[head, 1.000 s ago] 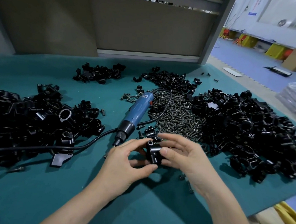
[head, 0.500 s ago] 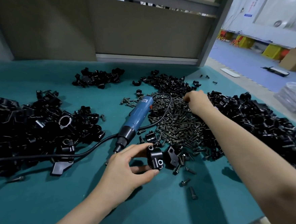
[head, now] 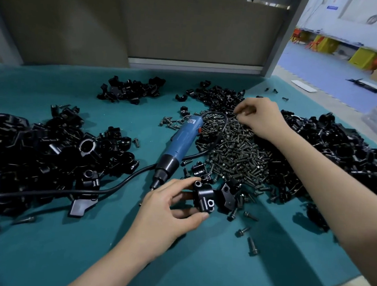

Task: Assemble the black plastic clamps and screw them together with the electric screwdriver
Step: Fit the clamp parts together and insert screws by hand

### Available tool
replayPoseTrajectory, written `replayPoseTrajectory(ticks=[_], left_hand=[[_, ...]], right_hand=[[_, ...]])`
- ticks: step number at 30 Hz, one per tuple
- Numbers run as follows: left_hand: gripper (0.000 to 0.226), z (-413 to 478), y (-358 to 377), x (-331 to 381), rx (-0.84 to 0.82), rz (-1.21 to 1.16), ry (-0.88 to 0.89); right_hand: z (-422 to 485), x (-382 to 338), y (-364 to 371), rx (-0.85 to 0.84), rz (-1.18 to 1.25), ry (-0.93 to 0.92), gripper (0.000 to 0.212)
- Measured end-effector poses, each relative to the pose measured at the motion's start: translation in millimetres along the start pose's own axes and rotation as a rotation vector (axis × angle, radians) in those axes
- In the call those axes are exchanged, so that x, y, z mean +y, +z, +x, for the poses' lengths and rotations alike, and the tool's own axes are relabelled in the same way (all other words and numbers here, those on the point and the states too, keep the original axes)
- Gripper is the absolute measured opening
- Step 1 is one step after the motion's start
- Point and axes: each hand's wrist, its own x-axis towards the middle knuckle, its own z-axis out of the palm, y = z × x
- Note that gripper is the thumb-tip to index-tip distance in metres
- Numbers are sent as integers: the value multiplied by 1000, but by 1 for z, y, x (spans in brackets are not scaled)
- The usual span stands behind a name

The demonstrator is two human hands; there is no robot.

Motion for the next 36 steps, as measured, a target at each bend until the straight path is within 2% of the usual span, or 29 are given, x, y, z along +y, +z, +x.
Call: replayPoseTrajectory(ticks=[3, 5, 9, 12, 16, 18, 21, 24, 26, 28, 30, 32, 36], left_hand=[[55, 0, 1, -1, 5, -29, 15], [55, 0, 2, 0, 9, -47, 36], [54, 0, 3, 1, 2, -44, 62], [50, -1, 2, 1, -9, 4, 65], [46, 0, 1, 1, 20, 122, 100], [45, 1, 1, 1, 29, 96, 97], [48, -1, 2, 1, 29, 83, 106], [60, -1, 5, 2, 73, 70, 99], [67, -1, 4, 4, 118, 115, 102], [67, -1, 1, 5, 153, 259, 147], [61, -2, 0, 8, 144, 327, 172], [57, -3, 1, 8, 111, 242, 173], [50, -4, 4, 7, 45, 79, 146]], right_hand=[[-60, -46, -4, -162, 365, -60, 10], [-100, -63, 6, -245, 450, -107, 12], [-137, -63, 29, -181, 505, -62, 11], [-143, -65, 31, -115, 422, -165, 11], [-147, -73, 30, -93, 116, -418, 11], [-146, -73, 29, -115, 45, -447, 12], [-146, -72, 27, -139, 131, -378, 13], [-150, -65, 28, -56, 273, -258, 14], [-154, -58, 28, -59, 529, -99, 24], [-161, -53, 31, -77, 793, 48, 31], [-168, -51, 37, -58, 927, 140, 31], [-173, -51, 43, -46, 1054, 215, 31], [-174, -51, 42, -68, 1252, 269, 15]])
